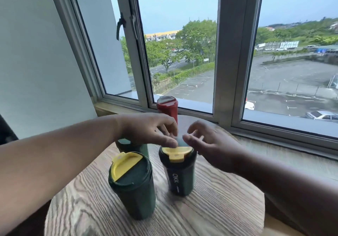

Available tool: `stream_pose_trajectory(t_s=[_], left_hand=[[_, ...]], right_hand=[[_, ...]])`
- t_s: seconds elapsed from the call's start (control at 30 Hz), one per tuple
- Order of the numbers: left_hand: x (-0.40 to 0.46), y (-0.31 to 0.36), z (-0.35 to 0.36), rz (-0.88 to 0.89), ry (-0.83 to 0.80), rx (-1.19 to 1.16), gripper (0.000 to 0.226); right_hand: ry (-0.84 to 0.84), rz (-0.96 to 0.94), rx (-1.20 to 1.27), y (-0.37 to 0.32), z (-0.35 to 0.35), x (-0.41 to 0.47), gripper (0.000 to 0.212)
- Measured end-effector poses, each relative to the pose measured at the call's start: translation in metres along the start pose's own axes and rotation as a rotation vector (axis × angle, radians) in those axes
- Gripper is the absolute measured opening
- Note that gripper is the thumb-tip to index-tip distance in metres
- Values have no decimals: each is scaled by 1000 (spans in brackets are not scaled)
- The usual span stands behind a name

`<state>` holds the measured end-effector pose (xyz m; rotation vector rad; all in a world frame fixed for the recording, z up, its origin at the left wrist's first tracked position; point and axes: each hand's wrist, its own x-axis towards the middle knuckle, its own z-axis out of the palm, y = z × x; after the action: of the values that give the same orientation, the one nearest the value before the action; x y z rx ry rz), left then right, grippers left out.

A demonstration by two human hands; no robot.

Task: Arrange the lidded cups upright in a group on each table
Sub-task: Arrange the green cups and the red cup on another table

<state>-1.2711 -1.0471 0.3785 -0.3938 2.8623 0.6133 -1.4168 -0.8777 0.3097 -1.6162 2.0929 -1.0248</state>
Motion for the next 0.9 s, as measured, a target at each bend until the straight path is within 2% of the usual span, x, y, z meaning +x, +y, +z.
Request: stream_pose_trajectory(t_s=[0.07, 0.17, 0.27, 0.4, 0.53, 0.73, 0.9], left_hand=[[13, -13, -15, -6, 104, 20, 49], [44, -49, -36, -40, 322, 68, 40], [83, -90, -51, -101, 444, 148, 49], [127, -125, -63, -146, 341, 143, 77], [155, -135, -61, -63, 183, 215, 97], [163, -138, -54, 5, 254, 134, 99], [134, -116, -46, -54, 215, 193, 90]], right_hand=[[40, 41, -15, 0, -6, 25, 48], [95, 98, -36, 9, -10, 79, 33], [109, 194, 43, 20, -10, 133, 32], [118, 325, 68, 37, 5, 190, 42], [77, 442, 198, 52, 21, 218, 43], [63, 424, 384, 49, 34, 217, 20], [10, 373, 353, 39, 35, 192, 15]])
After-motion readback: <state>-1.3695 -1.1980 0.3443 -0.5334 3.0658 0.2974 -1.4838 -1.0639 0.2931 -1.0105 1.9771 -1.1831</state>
